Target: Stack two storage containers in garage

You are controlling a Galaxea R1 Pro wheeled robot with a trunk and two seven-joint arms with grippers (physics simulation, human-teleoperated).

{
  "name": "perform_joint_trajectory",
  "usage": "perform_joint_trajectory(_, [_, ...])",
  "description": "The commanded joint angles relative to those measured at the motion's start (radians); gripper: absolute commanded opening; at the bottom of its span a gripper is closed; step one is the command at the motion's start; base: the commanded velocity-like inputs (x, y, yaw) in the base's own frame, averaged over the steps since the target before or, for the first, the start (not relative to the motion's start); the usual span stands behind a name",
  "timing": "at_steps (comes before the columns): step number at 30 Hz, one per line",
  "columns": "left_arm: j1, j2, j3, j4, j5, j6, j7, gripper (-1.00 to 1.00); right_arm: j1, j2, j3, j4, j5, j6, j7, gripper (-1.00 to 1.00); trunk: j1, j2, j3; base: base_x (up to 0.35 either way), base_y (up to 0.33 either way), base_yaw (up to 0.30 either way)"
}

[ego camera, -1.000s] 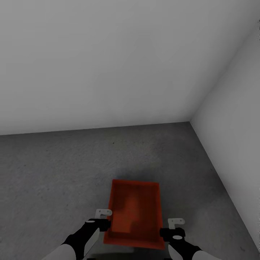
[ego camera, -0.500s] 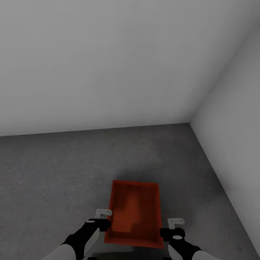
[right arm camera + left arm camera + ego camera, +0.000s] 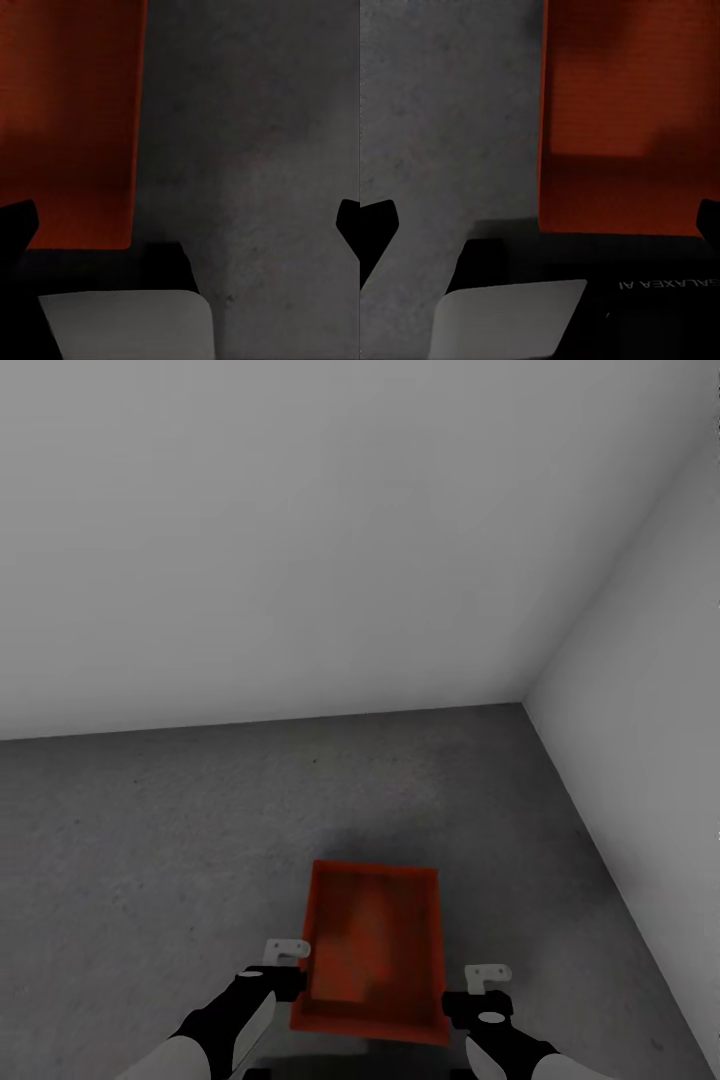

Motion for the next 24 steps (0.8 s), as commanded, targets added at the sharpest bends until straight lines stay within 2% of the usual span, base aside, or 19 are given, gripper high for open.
perform_joint_trajectory(1, [0.000,0.001,-0.008,-0.002,0.010,0.005,0.008,1.00,0.000,0.000,0.008,0.000,-0.011,-0.004,-0.004,1.00,-0.004,0.007,0.003,0.000,0.000,0.000])
perform_joint_trajectory(24, [0.000,0.001,-0.008,-0.001,0.010,0.003,0.007,1.00,0.000,0.000,0.008,0.000,-0.011,-0.004,-0.004,1.00,-0.092,0.168,0.075,0.000,0.000,0.000])
